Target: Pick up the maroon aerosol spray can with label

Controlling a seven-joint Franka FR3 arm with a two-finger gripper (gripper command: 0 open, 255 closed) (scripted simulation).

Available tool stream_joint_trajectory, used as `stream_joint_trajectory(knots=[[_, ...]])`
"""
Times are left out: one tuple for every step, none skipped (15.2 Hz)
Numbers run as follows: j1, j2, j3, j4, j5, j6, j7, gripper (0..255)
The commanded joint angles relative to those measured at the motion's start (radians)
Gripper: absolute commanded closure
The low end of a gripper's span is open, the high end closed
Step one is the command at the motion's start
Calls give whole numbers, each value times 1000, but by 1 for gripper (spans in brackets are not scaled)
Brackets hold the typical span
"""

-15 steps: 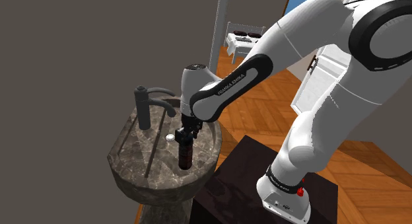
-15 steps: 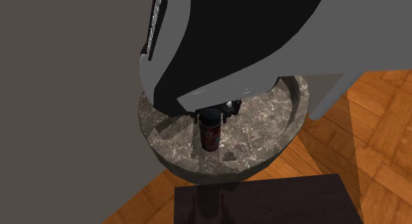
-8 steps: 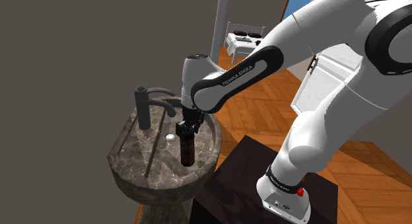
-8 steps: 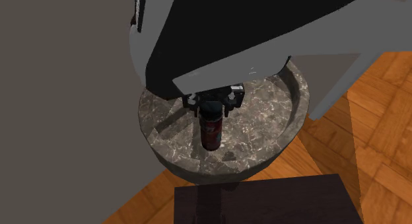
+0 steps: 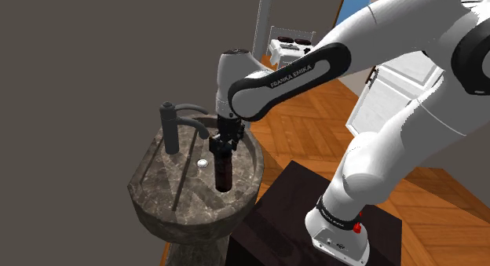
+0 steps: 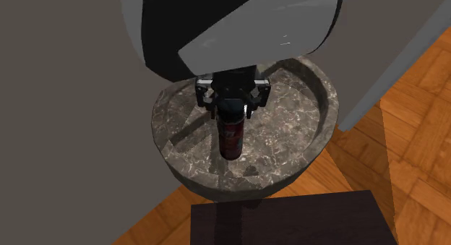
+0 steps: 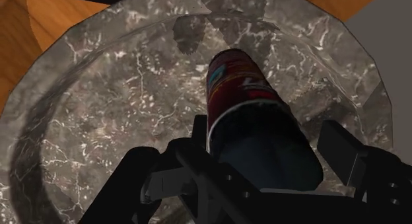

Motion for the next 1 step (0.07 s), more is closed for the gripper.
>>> stream_joint_trajectory(knots=[[-1, -3, -1, 7, -1, -10, -1, 255]])
